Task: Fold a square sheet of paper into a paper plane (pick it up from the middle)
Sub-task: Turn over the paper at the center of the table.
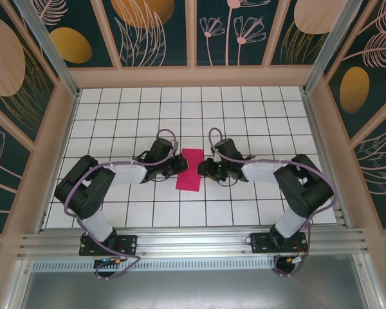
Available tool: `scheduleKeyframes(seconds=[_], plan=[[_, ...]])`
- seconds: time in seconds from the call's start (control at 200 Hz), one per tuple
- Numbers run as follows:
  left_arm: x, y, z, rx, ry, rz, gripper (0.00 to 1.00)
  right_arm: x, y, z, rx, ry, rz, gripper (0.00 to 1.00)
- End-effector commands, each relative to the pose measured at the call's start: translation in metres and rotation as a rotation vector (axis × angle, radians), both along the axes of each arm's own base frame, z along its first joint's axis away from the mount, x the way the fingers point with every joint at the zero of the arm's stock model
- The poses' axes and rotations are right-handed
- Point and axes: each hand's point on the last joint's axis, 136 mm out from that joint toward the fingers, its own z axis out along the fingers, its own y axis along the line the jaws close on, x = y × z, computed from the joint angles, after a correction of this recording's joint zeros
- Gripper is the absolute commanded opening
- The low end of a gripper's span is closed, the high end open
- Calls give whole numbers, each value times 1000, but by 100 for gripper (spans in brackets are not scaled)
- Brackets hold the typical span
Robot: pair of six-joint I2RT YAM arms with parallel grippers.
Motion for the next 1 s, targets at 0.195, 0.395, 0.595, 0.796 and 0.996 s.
scheduleKeyframes(seconds=[0.195,0.395,0.595,0.796,0.996], plan=[[-3,0,-21,44,38,-12,6,9,5,-3,3,0,-8,34],[-4,1,-27,53,53,-6,6,8,4,-8,13,18,-25,34],[-5,1,-28,54,57,-7,6,9,4,-9,14,24,-37,34],[-6,1,-26,55,51,-9,6,7,-1,-20,-5,58,-73,34],[-4,0,-12,29,14,-8,9,8,3,-14,25,57,-66,34]])
